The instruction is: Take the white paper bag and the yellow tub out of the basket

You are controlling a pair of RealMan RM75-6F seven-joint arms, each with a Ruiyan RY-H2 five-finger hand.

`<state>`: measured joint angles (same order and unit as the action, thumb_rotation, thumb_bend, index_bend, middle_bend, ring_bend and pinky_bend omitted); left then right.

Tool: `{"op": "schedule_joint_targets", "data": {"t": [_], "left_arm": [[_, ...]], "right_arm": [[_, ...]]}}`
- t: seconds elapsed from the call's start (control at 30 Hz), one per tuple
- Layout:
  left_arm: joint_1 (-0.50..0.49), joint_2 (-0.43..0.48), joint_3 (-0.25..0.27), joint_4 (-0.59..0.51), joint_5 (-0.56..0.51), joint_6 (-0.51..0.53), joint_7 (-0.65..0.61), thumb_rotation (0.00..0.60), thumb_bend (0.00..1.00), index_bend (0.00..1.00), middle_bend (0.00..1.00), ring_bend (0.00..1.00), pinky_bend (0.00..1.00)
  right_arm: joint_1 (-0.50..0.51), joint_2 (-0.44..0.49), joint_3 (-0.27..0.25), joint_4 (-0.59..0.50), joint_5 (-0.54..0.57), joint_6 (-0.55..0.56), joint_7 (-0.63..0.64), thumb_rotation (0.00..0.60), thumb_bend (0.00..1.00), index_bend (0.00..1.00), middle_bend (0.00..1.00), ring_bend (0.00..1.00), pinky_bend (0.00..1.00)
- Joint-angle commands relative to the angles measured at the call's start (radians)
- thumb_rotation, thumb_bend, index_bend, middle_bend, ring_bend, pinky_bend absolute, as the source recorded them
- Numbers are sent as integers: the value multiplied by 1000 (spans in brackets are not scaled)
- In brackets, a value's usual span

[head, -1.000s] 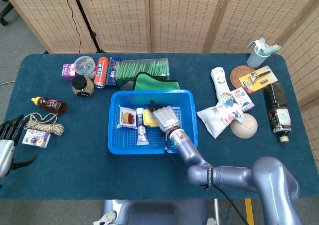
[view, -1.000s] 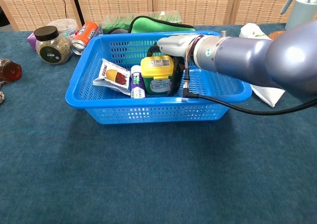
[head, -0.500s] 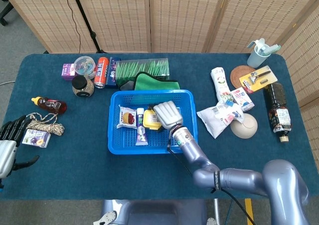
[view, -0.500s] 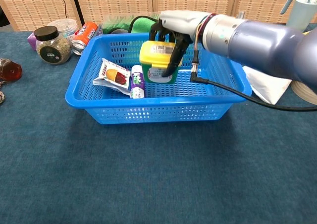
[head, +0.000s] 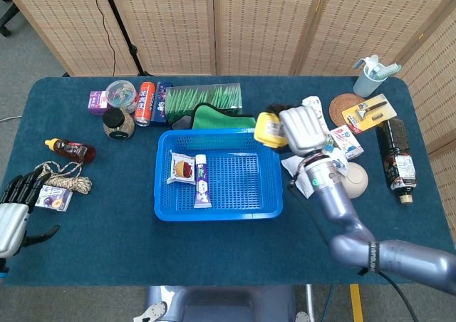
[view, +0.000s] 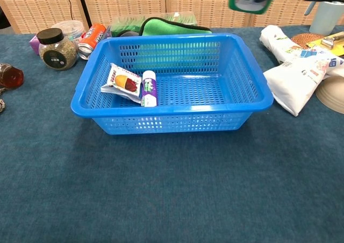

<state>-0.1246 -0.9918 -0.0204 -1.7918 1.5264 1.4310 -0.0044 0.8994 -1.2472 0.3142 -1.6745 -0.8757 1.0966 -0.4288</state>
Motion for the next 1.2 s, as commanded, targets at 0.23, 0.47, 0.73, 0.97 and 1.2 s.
{"op": "schedule_joint_targets", "data": {"t": [0.23, 0.47, 0.73, 0.97, 1.2], "left_arm": [[0, 0, -3, -3, -9, 0, 0, 600, 151, 0, 0, 0, 0], [-4, -2, -5, -4, -21, -10, 11, 600, 150, 0, 0, 0, 0], [-6, -12, -6, -12, -29, -12, 43, 600, 149, 0, 0, 0, 0], [-6, -16, -6, -13, -32, -13, 53, 600, 149, 0, 0, 0, 0], [-8, -16, -7, -16, -39, -17, 59, 600, 150, 0, 0, 0, 0]], "right_arm": [[-186, 136, -156, -33, -229, -10, 182, 600, 630, 558, 600, 562, 518], [-265, 153, -233, -22, -400, 15, 288, 600, 630, 568, 607, 562, 518], [-292, 149, -282, 3, -517, -13, 354, 600, 632, 581, 615, 567, 518], [-312, 119, -307, 64, -541, -37, 364, 600, 632, 585, 616, 567, 518], [-333, 109, -318, 111, -550, -53, 387, 600, 633, 585, 616, 567, 518]]}}
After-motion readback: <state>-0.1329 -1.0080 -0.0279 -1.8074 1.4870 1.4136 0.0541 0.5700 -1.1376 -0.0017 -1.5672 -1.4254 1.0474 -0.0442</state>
